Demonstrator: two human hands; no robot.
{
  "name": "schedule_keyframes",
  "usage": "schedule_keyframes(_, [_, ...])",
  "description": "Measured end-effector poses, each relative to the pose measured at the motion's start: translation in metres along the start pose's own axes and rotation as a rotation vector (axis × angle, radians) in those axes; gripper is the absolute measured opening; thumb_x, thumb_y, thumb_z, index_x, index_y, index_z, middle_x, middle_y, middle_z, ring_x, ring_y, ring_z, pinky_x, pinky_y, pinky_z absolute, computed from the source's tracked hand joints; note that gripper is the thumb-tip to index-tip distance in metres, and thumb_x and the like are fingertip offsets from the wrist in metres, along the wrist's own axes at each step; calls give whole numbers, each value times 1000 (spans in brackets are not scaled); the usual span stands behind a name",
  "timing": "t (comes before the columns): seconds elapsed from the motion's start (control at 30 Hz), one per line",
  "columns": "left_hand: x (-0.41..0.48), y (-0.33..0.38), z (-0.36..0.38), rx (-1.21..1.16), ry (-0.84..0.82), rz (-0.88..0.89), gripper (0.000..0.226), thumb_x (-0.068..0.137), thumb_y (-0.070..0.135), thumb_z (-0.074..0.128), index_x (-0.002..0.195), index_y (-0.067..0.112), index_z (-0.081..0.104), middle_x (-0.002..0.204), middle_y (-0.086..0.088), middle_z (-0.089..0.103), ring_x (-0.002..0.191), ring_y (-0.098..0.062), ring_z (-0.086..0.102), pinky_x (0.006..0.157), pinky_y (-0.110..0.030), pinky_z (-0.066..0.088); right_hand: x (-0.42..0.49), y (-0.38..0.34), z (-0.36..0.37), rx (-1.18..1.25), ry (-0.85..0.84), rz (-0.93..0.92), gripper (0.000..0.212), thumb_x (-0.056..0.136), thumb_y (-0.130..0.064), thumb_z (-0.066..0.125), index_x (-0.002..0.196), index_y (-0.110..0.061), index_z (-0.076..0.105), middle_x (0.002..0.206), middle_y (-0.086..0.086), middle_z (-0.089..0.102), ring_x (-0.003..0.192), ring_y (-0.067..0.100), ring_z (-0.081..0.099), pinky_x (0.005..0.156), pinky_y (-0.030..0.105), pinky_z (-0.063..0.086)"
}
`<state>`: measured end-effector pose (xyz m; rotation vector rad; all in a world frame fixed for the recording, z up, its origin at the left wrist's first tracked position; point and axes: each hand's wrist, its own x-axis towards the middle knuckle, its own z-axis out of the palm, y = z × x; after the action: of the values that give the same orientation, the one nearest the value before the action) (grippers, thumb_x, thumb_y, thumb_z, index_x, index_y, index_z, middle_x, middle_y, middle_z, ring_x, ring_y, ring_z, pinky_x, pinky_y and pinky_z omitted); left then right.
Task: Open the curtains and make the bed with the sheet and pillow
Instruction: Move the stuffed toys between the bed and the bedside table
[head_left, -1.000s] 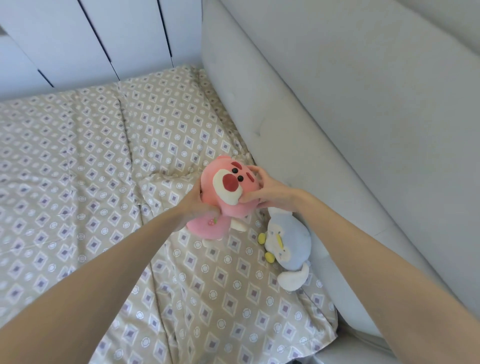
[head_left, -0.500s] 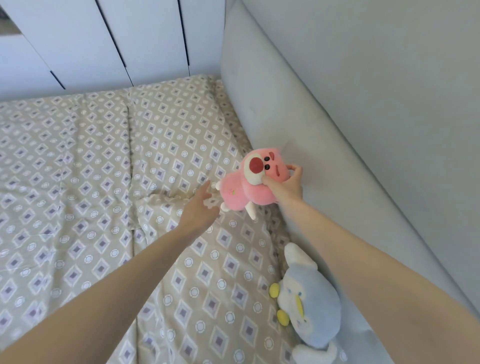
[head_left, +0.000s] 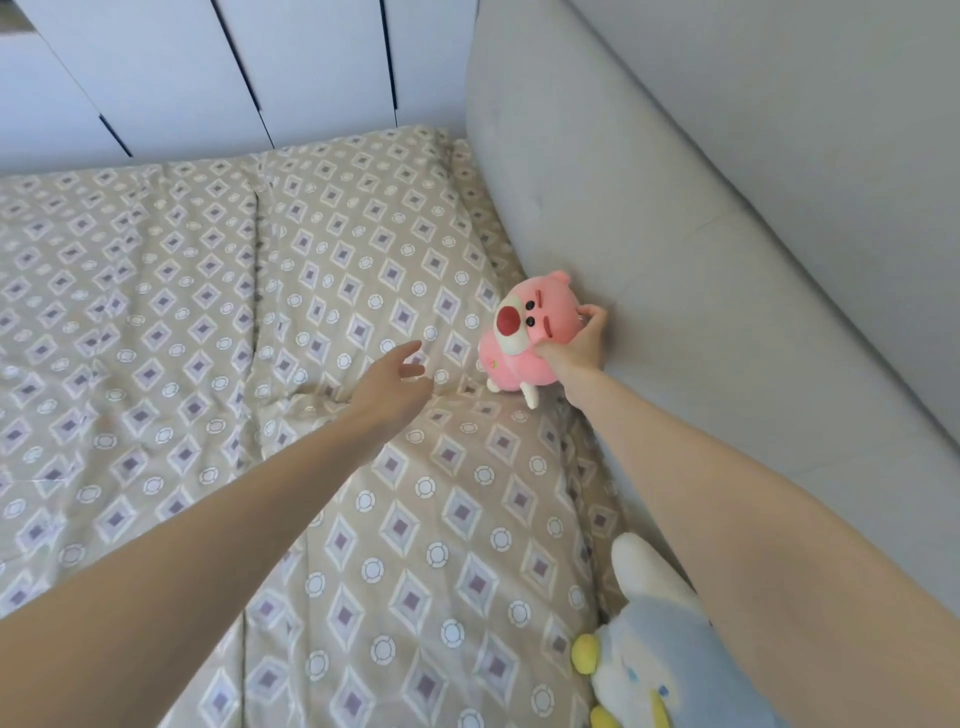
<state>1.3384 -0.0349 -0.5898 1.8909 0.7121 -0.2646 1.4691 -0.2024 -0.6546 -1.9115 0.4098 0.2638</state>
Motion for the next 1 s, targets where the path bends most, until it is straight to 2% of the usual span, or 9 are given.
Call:
schedule_keyframes(0.07, [6,-10,1,34,-15,3,55,92,14,48,143,31,37,135,7,52,110,-17,51,86,-27,34,7,13,8,-58,-4,35,63,71,-5,71,122,-22,38,131,3,45,114,25,52,94,41,50])
schedule_keyframes(0.13, [11,-19,0,76,-26,16,54,91,14,50,142,30,39,134,5,53,107,-17,52,86,-27,37,12,25,12,-104,34,46,60,73,-3,69,124,-20,41,132,6,46,115,26,53,93,38,50])
schedule_keyframes(0.27, [21,-33,-3,88,-11,0,55,92,14,51,143,28,38,136,2,52,119,-20,51,92,-29,37,14,35,18,-300,67,-55,59,80,-16,66,133,-22,39,134,8,47,120,29,51,92,33,44])
schedule_keyframes(0.37, [19,-35,-1,80,-6,-54,56,91,13,49,144,28,37,137,2,52,122,-21,50,96,-33,39,4,31,18,-466,115,-39,61,87,-24,58,143,-30,33,139,11,33,130,32,34,95,36,40])
schedule_keyframes(0.47, [10,-33,0,58,-25,-90,58,91,9,48,145,27,37,136,2,53,124,-25,50,101,-37,41,-15,25,16,-495,98,1,68,88,-15,51,147,-37,26,139,13,21,132,31,21,93,38,42])
schedule_keyframes(0.63, [-6,-27,-6,-18,-32,-120,56,91,8,47,143,25,39,135,-1,54,126,-30,48,106,-42,38,-54,14,9,-535,44,-112,61,85,-8,52,142,-24,34,137,12,25,126,30,28,77,35,41])
schedule_keyframes(0.73, [-23,-18,-16,-89,-21,-117,50,92,11,48,140,24,44,132,-2,55,122,-26,51,109,-46,37,-86,-3,0,-493,-20,-182,54,87,-10,51,138,-26,40,146,7,23,130,27,29,85,36,41])
schedule_keyframes(0.83, [-47,-10,-32,-150,-6,-95,47,93,12,49,139,23,45,129,-2,56,120,-25,51,109,-45,36,-122,-21,-9,-421,-66,-234,46,88,-11,51,132,-25,47,137,6,38,124,25,40,96,39,41])
schedule_keyframes(1.0, [-99,-7,-61,-195,40,-83,44,92,15,52,134,23,48,122,-3,56,114,-25,55,100,-39,43,-190,-44,-16,-240,-183,-152,35,89,-12,48,123,-21,52,125,4,55,98,19,56,86,34,47])
